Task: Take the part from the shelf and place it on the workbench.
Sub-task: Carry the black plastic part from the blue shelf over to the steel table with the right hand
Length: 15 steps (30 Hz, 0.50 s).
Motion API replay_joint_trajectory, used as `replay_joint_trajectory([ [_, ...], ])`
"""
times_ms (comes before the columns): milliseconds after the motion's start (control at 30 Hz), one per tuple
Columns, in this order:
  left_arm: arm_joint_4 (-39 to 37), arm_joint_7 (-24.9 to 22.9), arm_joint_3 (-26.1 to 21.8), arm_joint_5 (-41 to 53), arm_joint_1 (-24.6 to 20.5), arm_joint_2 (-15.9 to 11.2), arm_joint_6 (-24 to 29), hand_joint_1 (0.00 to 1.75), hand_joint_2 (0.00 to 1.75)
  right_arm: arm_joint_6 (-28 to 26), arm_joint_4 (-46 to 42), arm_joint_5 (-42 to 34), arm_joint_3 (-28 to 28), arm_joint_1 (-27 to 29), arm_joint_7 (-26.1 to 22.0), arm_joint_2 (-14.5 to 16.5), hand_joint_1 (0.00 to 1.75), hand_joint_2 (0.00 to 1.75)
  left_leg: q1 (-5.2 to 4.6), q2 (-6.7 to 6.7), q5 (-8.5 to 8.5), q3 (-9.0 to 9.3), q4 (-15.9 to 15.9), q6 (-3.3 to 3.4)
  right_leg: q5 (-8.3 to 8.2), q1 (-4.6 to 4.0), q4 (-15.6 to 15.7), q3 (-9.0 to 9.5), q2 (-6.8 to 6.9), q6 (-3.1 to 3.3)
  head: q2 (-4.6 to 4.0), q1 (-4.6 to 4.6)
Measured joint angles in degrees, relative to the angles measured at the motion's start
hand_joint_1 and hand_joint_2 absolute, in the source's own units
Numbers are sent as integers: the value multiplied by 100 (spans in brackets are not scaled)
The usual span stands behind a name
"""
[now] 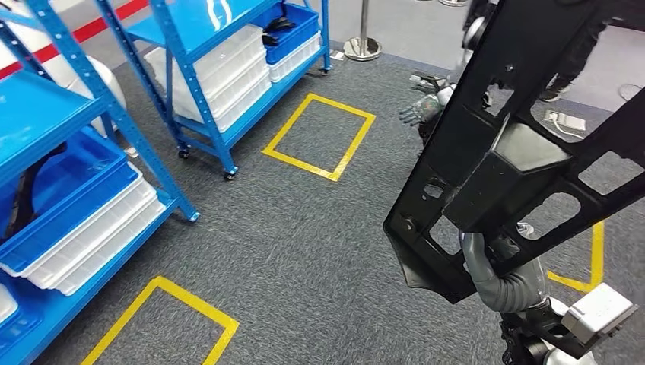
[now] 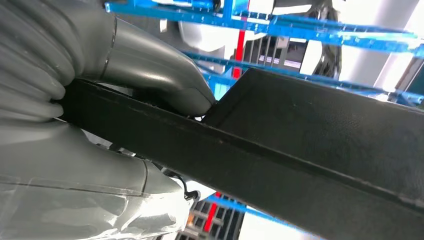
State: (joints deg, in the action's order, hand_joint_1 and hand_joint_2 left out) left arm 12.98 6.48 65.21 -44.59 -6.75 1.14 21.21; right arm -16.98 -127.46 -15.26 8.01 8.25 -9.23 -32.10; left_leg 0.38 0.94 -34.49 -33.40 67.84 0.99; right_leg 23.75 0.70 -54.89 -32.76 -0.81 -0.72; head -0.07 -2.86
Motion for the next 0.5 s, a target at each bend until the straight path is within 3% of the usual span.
replay_joint_trajectory([
  [33,0,10,-5,-3,-13,1,1,0,175,1,-1,1,-1,2,0,3,175,175,-7,-23,-89,-165,328,11,-5,-15,-1,-4,-73,12,0,2],
  [67,0,14,-9,-3,-27,2,2,0,175,1,-1,1,-1,2,0,6,175,175,-17,-32,-50,-215,407,33,-9,-32,-2,-3,-149,20,0,2],
  [100,0,13,-12,-2,-28,3,2,0,175,2,-1,2,-1,2,-1,9,175,175,-31,-50,101,-150,240,68,-13,-48,-1,5,-233,24,0,2],
  [133,0,10,-14,-1,-20,4,2,0,175,2,-1,2,-1,2,-2,10,175,175,-46,-101,332,14,-135,116,-16,-63,0,17,-320,26,0,2],
  [200,-3,4,-15,-3,8,-1,5,0,175,2,-1,2,-4,2,-8,12,175,175,-71,-331,739,379,-989,226,-29,-77,0,22,-469,23,0,-2],
  [267,-8,2,-15,-14,23,-9,17,0,175,2,-1,0,-15,8,-13,21,175,175,-97,-500,853,525,-1377,284,-57,-45,1,-15,-590,-15,0,2],
  [333,-10,3,-16,-22,18,-8,28,0,175,2,-3,0,-33,25,-14,24,175,175,-102,-442,873,543,-1456,310,-97,-16,19,-53,-694,-86,0,15],
  [400,-10,4,-16,-22,10,-5,37,0,175,2,-10,2,-59,46,-17,20,175,175,-69,-316,945,593,-1562,334,-11,-39,-111,-134,-505,-140,0,8],
  [467,-11,51,-17,-27,24,-7,34,0,175,1,-16,4,-83,54,-20,23,175,175,-51,-173,989,629,-1626,342,320,-36,-691,-410,-152,-193,0,-11],
  [500,-11,118,-18,-32,39,-7,20,0,175,-1,-18,4,-91,58,-21,25,175,175,-50,-90,990,627,-1628,344,514,-9,-1108,-612,-54,-231,0,-14],
])
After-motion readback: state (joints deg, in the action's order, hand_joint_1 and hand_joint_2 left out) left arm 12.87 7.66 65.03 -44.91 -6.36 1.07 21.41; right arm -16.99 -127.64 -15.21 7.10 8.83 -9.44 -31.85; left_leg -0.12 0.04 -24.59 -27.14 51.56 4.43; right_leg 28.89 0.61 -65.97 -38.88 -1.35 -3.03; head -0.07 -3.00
